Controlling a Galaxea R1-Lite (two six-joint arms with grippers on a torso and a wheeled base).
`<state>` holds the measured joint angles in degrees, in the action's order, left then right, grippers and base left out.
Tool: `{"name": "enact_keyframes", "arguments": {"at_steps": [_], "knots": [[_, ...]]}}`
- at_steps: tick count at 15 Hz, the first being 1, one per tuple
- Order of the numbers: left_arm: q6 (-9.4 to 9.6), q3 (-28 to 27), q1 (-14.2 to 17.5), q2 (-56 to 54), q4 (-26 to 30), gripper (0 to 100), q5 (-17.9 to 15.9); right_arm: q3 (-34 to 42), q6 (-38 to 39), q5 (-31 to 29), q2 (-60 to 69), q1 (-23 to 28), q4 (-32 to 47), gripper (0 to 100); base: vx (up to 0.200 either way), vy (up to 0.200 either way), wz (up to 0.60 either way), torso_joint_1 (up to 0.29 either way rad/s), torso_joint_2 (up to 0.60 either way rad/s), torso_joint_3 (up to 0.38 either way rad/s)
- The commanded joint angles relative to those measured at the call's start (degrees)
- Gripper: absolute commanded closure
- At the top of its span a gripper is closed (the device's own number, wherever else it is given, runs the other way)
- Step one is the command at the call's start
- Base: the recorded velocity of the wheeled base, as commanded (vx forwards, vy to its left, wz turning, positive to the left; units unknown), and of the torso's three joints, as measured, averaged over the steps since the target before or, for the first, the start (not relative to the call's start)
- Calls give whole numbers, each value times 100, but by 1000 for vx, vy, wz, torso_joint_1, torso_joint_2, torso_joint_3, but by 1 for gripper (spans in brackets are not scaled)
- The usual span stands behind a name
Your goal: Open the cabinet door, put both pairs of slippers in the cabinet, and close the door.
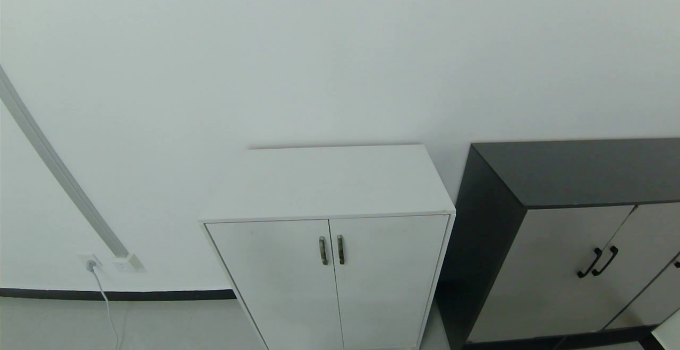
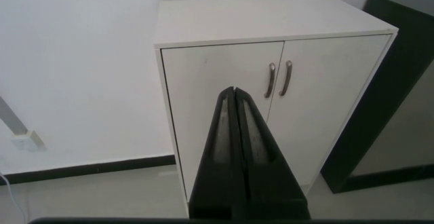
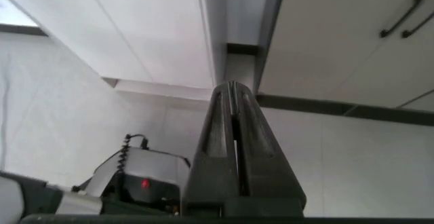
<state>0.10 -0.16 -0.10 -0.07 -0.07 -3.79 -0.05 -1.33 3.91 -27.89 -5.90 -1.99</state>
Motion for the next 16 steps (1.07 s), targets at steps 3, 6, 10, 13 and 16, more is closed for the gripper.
{"name": "enact_keyframes", "arguments": {"at_steps": [3, 6, 10, 13, 16], "knots": [[-1, -2, 1, 7, -1, 100, 1, 5, 36, -13, 1119, -131, 225, 100, 0, 0, 0, 0, 0, 0], [-1, -2, 1, 7, -1, 100, 1, 5, 80, -31, 1471, 238, 225, 100, 0, 0, 0, 0, 0, 0], [-1, -2, 1, 7, -1, 100, 1, 5, 89, -31, 2253, 485, 225, 100, 0, 0, 0, 0, 0, 0], [-1, -2, 1, 7, -1, 100, 1, 5, 89, -31, 2666, 537, 225, 100, 0, 0, 0, 0, 0, 0], [-1, -2, 1, 7, -1, 100, 1, 5, 89, -268, 2780, 590, 207, 100, 0, 0, 0, 0, 0, 0]]}}
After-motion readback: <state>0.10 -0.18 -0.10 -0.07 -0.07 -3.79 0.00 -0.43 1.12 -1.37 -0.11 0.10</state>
